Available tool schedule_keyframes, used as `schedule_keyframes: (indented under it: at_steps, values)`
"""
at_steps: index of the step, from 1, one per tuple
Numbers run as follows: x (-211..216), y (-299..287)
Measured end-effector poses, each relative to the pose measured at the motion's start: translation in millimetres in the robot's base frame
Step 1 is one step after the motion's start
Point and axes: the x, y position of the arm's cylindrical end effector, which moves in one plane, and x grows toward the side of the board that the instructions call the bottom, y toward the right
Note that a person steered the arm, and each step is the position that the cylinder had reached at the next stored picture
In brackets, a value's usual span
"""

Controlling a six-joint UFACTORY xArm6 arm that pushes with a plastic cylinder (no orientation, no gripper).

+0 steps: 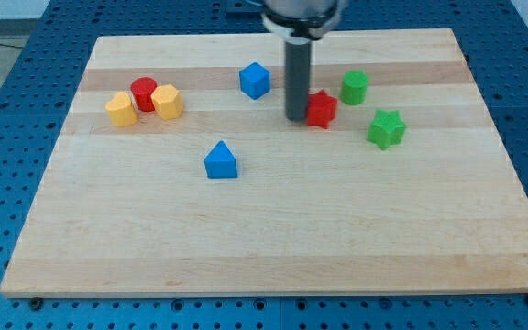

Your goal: Move the red star to the top right of the green star

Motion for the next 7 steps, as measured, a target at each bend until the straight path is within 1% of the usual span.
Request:
schedule_keyframes:
  at_steps: [2, 3, 4, 5, 6, 7]
  values:
    - [-6.5, 65.6]
    - [-8.2, 88.7]
    - [-33.1, 88.7]
    - [-45.7, 96.9]
    - [-44.9, 127.9]
    - [-40.4, 136.0]
